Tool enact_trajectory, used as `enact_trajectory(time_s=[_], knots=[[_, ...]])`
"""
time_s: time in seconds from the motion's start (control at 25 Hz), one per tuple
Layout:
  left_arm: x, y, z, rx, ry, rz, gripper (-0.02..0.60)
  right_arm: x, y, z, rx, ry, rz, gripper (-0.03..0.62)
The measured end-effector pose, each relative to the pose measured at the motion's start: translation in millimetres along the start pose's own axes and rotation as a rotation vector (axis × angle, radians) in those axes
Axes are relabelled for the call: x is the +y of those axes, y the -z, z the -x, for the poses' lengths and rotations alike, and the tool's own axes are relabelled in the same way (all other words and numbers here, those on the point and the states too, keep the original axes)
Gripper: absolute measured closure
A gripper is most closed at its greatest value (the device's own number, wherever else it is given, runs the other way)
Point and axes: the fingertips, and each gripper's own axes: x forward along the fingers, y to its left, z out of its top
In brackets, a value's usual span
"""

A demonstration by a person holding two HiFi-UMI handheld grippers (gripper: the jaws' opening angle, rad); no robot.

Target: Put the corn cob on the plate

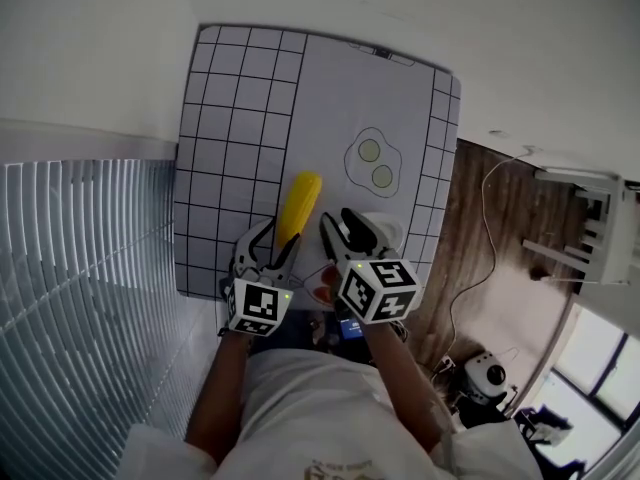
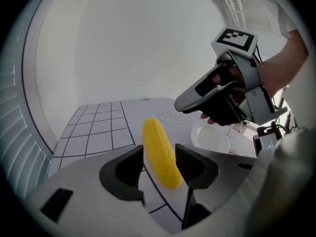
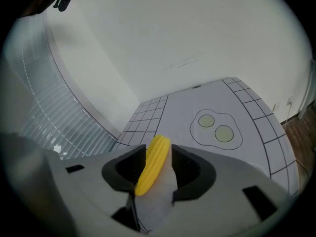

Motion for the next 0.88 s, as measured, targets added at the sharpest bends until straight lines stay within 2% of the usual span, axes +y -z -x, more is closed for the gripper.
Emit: enact_trajectory(time_s=[0.16,0.48,0.88], knots=[[-3,8,-6,0.034,0.028,-0.002,0.356,7,10,-16,0.063,-0.019,-0.03,0.389],[-6,14,-13,0.048,0.058,-0.028,0.347,6,18,-40,0.115,-0.013,-0.099,0.361],[-10,17,-22,0.062,0.115,-0.019,0.325,7,24,-59,0.16,0.004,-0.109,0.332]])
